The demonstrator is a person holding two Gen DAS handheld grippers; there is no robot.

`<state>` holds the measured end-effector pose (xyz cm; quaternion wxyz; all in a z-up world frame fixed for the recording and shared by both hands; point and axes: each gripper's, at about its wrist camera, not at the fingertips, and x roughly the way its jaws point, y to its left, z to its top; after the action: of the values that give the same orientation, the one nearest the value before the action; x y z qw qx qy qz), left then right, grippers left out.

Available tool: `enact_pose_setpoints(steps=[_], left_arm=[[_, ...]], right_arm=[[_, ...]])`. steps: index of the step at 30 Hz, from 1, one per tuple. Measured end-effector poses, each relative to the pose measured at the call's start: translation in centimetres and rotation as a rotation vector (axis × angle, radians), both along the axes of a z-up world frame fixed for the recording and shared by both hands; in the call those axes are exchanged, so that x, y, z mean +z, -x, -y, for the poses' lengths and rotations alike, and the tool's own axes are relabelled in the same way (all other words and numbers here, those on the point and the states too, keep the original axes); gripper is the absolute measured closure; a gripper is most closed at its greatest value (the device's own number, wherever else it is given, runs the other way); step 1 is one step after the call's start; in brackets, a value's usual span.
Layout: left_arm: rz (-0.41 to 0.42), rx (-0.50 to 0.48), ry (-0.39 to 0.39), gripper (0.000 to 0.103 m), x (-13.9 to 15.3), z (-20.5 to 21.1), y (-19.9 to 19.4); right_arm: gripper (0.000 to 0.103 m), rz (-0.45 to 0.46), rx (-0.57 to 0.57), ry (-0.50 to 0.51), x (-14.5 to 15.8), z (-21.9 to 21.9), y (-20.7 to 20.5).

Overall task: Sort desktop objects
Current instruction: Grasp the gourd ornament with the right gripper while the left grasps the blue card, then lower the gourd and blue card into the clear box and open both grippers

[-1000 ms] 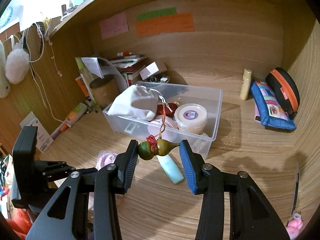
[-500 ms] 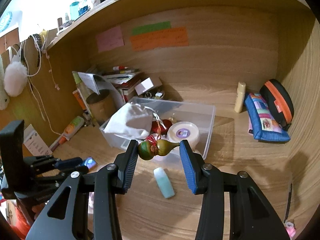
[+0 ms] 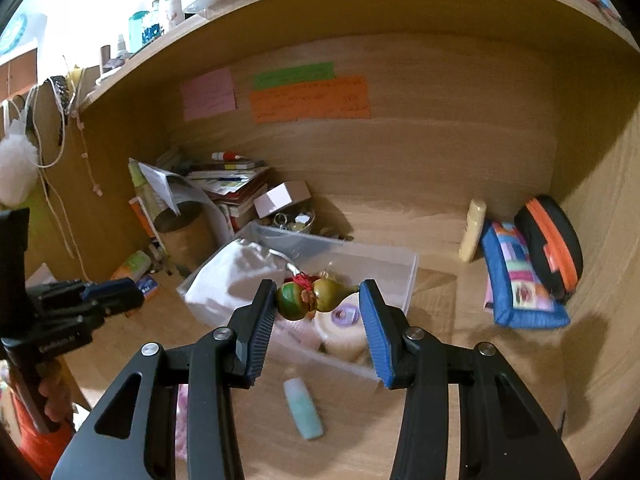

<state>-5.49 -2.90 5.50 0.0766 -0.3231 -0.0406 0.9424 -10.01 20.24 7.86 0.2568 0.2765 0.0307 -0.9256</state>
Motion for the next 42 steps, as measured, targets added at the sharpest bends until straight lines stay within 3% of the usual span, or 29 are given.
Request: enact_pose_setpoints(steps=[8, 18, 30, 39, 42], left_arm=[[-0.004, 0.016, -0.031, 0.077, 0.4, 1.3, 3.3], [0.117, -0.022, -0.101, 0.077, -3.4, 2.1, 8.2], [0.150, -0.015, -0.038, 0.077, -5.5, 1.5, 9.6], [0.136, -0.014, -0.016, 0.077, -5.0, 1.3, 9.0], [0.130, -0.019, -0.009, 0.066, -4.6, 1.1, 8.4]], right_arm=[[0.064, -0.009, 0.019, -0.005, -0.2, 1.6, 2.6], [0.064, 0.096, 0.032, -0.056, -4.6, 4.3, 6.4], [0.064, 0.145, 0.051, -0.103, -7.0, 5.4, 7.6], [0.064, 0.156, 0.071, -0.129, -7.5, 6.1, 7.6], [0.056, 0.160, 0.076, -0.129, -7.5, 6.1, 7.5]])
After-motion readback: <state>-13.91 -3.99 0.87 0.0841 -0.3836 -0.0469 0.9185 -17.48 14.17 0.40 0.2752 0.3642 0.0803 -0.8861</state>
